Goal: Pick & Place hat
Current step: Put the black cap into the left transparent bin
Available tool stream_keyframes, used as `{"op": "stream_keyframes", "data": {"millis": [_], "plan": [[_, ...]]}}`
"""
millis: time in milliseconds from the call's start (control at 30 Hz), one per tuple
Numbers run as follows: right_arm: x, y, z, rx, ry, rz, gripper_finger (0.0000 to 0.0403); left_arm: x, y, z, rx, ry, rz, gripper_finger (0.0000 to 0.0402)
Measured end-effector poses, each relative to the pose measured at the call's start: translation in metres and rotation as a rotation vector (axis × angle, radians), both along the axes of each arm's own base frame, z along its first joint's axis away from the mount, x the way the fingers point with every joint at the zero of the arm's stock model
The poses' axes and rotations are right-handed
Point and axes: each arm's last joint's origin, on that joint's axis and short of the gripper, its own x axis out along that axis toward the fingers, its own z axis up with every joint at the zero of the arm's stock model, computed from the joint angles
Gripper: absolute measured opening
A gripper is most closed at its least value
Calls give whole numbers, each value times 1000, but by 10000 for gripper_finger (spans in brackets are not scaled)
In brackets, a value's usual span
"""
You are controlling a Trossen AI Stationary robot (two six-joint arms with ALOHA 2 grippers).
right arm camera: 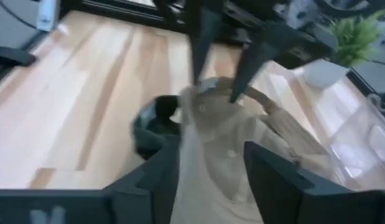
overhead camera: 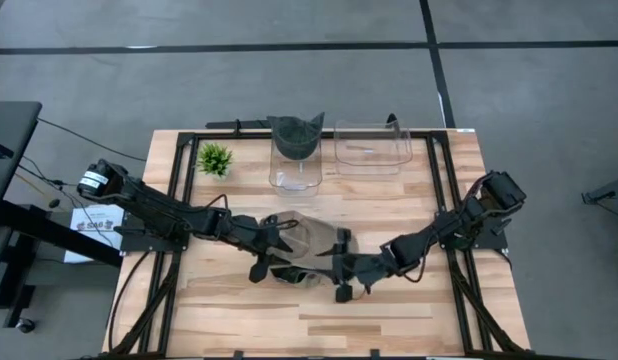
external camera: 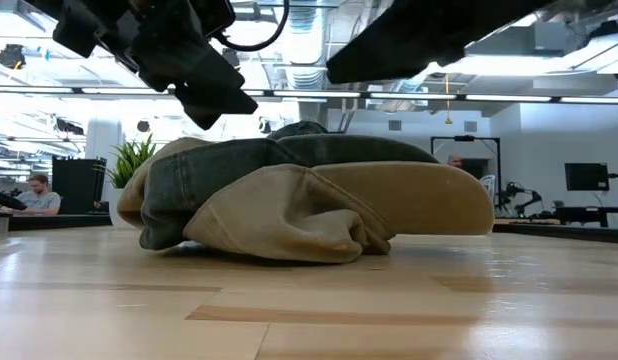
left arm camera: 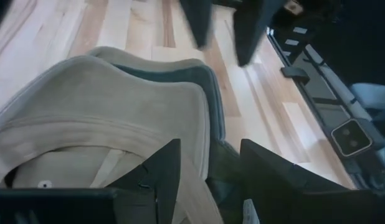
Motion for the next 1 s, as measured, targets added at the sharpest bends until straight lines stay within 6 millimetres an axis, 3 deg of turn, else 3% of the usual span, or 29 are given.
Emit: {"op": "stream_keyframes", "data": {"millis": [267, 500, 1000], "plan": [[-6, 23, -21, -51, 51, 74, 112, -4, -12, 0, -30, 9, -28, 163], [-3, 18, -30, -41, 61, -30, 118, -9, -27, 2, -19, -13, -66, 163], [-7, 17, -35, 3, 115, -41, 124, -9, -29, 2, -15, -21, -66, 163]]}}
